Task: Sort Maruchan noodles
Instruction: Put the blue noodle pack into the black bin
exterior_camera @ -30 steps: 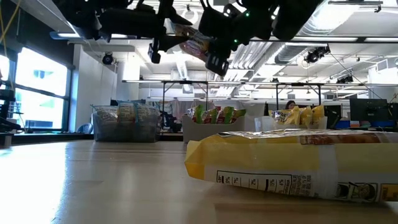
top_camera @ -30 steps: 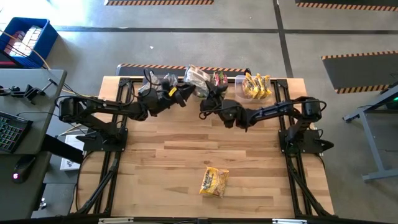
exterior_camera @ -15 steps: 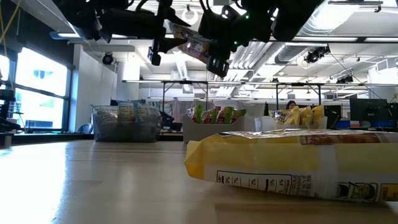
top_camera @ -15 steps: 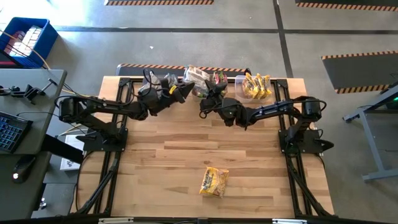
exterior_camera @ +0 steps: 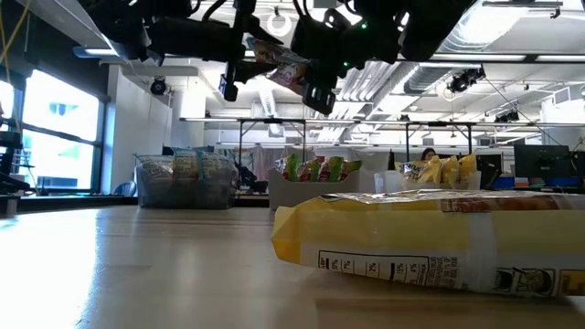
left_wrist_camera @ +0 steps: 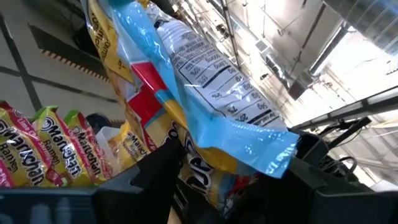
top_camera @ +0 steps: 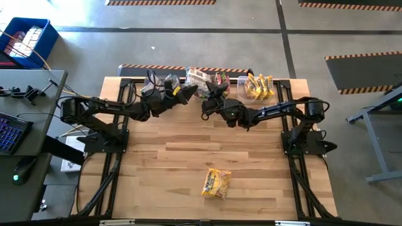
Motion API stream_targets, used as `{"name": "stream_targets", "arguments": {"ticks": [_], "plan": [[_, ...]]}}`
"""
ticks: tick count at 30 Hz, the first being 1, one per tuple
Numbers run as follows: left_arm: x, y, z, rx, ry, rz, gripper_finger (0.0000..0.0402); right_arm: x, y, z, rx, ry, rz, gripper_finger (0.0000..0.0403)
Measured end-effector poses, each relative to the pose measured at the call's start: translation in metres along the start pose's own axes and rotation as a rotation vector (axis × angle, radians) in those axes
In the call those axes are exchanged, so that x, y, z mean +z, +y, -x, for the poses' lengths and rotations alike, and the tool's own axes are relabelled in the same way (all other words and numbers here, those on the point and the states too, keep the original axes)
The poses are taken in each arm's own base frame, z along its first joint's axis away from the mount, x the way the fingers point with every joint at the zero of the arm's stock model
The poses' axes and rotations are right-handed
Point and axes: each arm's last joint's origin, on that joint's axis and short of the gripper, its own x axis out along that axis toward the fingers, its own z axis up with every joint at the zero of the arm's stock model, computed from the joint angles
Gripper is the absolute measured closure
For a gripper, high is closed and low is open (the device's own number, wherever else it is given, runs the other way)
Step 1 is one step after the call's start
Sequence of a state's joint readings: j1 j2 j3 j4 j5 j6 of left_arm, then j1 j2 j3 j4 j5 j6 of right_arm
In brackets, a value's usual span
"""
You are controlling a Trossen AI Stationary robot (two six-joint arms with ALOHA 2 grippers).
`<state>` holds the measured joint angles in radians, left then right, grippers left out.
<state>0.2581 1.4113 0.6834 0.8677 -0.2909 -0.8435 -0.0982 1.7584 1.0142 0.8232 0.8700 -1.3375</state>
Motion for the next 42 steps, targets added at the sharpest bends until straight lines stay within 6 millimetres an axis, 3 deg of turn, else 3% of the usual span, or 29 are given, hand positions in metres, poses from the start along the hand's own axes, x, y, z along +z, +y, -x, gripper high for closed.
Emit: {"name": "stream_targets", "arguments": {"ticks": [10,21,27,35,42], "plan": [[0.007,0.006,-0.002,0.025,-0.036,-0.029,0.0218,0.0,0.0,0.0,0.002,-0.006,-0.002,0.0323],[0.016,0.013,-0.005,0.046,-0.059,-0.157,0.0336,0.0,0.001,0.0,0.008,-0.016,-0.029,0.0322],[0.025,0.021,-0.007,0.037,-0.044,-0.268,0.0381,0.0,0.0,0.001,0.003,-0.001,-0.051,0.0288],[0.054,0.04,-0.003,0.075,0.025,-0.351,0.0394,-0.002,0.001,0.003,-0.025,0.134,-0.07,0.0259],[0.096,0.028,0.017,0.166,0.137,-0.506,0.0395,-0.004,0.014,0.005,0.058,0.13,-0.202,0.0319]]}}
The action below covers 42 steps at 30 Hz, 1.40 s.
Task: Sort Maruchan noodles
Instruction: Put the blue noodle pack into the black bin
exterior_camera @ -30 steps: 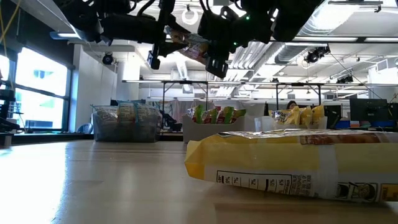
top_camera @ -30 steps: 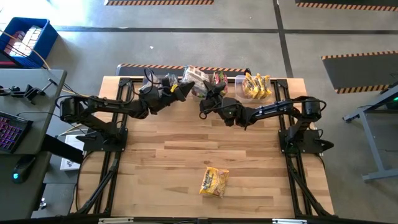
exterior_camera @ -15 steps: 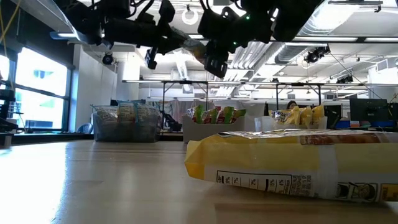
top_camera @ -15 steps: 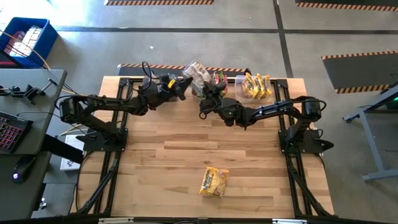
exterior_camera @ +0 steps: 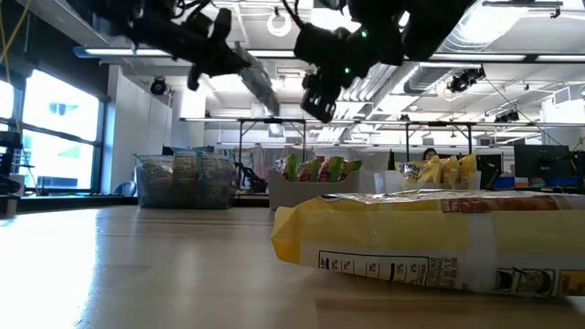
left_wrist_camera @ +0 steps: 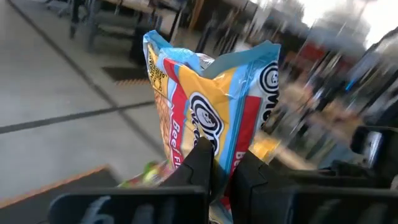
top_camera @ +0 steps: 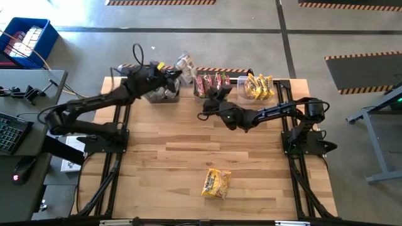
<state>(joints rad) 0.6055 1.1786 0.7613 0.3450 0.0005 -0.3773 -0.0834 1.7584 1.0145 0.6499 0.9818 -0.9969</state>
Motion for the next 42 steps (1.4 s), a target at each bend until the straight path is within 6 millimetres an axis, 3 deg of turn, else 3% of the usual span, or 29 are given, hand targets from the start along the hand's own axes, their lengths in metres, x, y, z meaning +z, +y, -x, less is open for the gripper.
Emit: {"name": "stream_targets", "arguments": {"ticks": [5,10,16,23,27,36,42], "plan": [[0.037,-0.004,0.025,0.096,0.213,-0.146,0.0396,-0.009,0.022,0.001,0.33,-0.088,-0.172,0.0392],[0.066,-0.007,0.047,0.192,0.472,-0.213,0.0396,-0.008,0.031,0.006,0.592,-0.168,-0.36,0.0388],[0.082,0.001,0.056,0.325,0.65,-0.26,0.0396,-0.018,0.042,0.016,0.721,-0.261,-0.498,0.0399],[0.078,0.026,0.037,0.399,0.852,-0.291,0.0396,-0.044,0.043,0.03,0.702,-0.376,-0.669,0.0402],[0.074,0.046,0.021,0.422,0.942,-0.309,0.0396,-0.053,0.038,0.037,0.683,-0.404,-0.682,0.0402],[0.072,0.091,-0.008,0.328,1.014,-0.194,0.0396,-0.054,0.029,0.041,0.68,-0.416,-0.682,0.0403],[0.064,0.111,-0.009,0.251,1.094,-0.072,0.0396,-0.055,0.03,0.041,0.685,-0.408,-0.675,0.0403]]}}
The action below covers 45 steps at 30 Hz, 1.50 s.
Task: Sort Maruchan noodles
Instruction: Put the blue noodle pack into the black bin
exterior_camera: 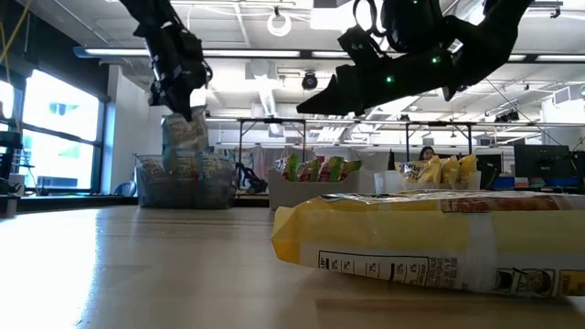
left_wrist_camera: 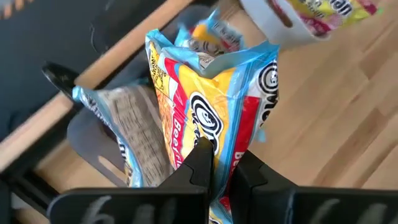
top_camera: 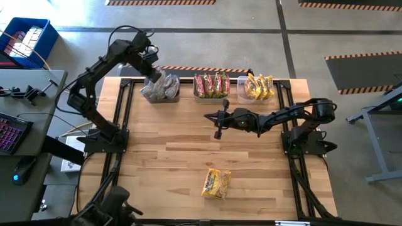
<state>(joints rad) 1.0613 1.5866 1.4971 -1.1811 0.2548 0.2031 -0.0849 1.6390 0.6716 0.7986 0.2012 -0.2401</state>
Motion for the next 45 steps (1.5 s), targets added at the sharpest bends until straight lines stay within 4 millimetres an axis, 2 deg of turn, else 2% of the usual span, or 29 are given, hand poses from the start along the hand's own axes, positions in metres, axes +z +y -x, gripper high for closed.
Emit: {"name": "stream_targets", "arguments": {"ticks": [6,15,29,35,41,45], "plan": [[-0.001,0.016,-0.012,-0.007,0.064,0.047,0.0396,0.0,0.0,0.0,0.0,0.001,0.002,0.0403],[0.007,0.025,-0.041,-0.061,0.126,0.072,0.0396,0.0,0.0,0.0,0.0,0.002,0.003,0.0403],[0.014,0.03,-0.054,-0.037,0.114,0.091,0.0396,-0.001,0.0,0.0,0.002,0.009,0.007,0.0403],[0.013,0.02,-0.047,-0.003,0.102,0.024,0.0356,-0.001,0.0,0.0,0.002,0.012,0.017,0.0403],[0.009,0.006,-0.027,0.078,0.077,-0.08,0.0293,-0.001,0.0,0.0,0.001,0.012,0.018,0.0403],[0.003,-0.001,-0.008,0.168,0.048,-0.092,0.0271,-0.001,0.0,0.0,0.001,0.012,0.018,0.0403]]}}
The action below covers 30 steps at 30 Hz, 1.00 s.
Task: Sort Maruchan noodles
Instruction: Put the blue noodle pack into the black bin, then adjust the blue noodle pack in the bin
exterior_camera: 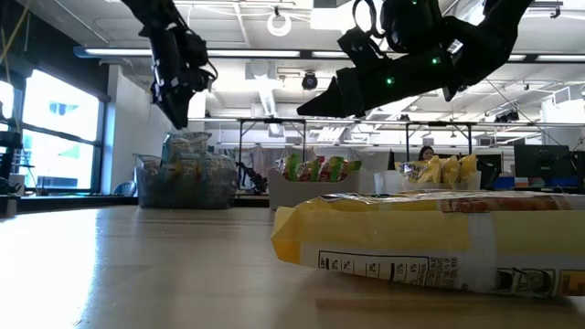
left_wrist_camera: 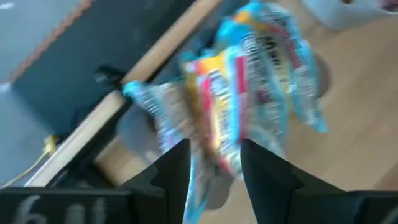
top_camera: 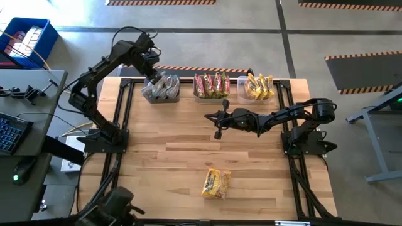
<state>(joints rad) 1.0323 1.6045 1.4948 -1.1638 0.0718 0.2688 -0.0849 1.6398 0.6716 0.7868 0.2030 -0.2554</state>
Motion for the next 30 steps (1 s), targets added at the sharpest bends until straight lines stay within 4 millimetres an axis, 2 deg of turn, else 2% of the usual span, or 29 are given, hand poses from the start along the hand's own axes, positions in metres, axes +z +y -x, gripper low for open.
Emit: {"name": "stream_targets", "arguments": {"ticks": [3,6,11,16,22,26,30], "plan": [[-0.007,0.002,0.012,0.078,0.009,0.064,0.0268,0.0,0.0,0.0,0.0,0.0,0.0,0.0403],[-0.019,0.007,0.013,0.062,0.102,0.134,0.0269,0.0,0.0,0.0,0.0,0.0,0.0,0.0403],[-0.03,0.008,-0.009,0.024,0.184,0.134,0.0267,0.0,0.0,0.0,0.009,-0.003,0.0,0.0403],[-0.035,0.008,-0.033,0.05,0.175,0.118,0.0258,0.0,0.0,0.0,0.012,-0.004,-0.003,0.0403],[-0.037,0.01,-0.042,0.105,0.166,0.089,0.0257,0.0,0.0,0.0,0.012,-0.003,-0.001,0.0403],[-0.038,0.008,-0.047,0.039,0.148,0.064,0.0257,0.0,0.0,0.0,0.012,-0.004,-0.004,0.0403],[-0.043,0.007,-0.059,0.015,0.171,0.055,0.0257,0.0,0.0,0.0,0.012,-0.004,-0.004,0.0403]]}}
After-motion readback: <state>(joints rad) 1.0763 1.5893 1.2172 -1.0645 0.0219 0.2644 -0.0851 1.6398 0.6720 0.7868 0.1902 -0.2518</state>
